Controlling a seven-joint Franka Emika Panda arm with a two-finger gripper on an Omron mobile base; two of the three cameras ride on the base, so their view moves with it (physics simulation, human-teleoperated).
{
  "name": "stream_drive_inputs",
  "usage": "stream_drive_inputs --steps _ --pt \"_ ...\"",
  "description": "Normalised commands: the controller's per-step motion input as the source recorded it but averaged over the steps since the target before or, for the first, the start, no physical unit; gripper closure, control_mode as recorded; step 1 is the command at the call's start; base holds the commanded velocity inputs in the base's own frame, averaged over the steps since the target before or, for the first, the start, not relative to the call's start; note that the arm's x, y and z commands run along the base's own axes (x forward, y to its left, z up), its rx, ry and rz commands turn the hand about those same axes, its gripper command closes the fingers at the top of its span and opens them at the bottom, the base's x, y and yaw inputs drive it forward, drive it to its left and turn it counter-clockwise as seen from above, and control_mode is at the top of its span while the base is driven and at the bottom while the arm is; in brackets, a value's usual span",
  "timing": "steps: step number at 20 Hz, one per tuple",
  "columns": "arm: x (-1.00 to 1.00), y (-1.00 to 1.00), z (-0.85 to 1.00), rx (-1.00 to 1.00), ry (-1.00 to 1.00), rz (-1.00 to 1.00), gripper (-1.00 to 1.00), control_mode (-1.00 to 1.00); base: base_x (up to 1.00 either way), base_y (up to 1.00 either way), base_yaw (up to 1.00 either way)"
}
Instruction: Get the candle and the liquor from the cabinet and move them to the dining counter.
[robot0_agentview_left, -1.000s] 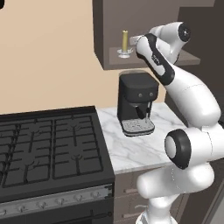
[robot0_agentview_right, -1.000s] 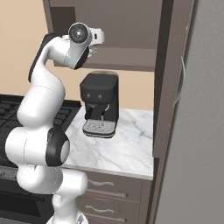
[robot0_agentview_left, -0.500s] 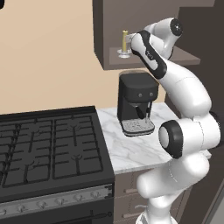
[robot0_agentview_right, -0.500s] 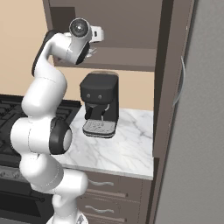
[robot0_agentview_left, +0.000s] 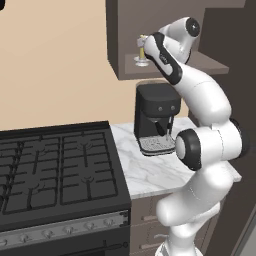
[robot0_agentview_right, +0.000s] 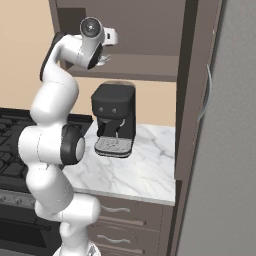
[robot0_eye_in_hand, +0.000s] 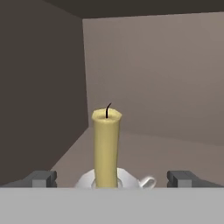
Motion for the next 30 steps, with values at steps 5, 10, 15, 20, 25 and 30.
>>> stream_drive_inputs --steps 5,10,15,20,25,30 --pt "0.26 0.13 0.0 0.0 0.07 0.0 -1.0 -1.0 0.0 0.0 0.0" --pt "0.21 0.08 0.0 0.0 0.06 0.0 -1.0 -1.0 0.0 0.0 0.0" --pt "0.16 0.05 0.0 0.0 0.05 0.0 -1.0 -1.0 0.0 0.0 0.0" --pt "0.19 0.11 0.0 0.0 0.07 0.0 -1.0 -1.0 0.0 0.0 0.0" --pt "0.13 0.05 0.0 0.0 0.05 0.0 -1.0 -1.0 0.0 0.0 0.0" --pt "0.12 0.02 -0.02 0.0 0.04 0.0 1.0 -1.0 0.0 0.0 0.0"
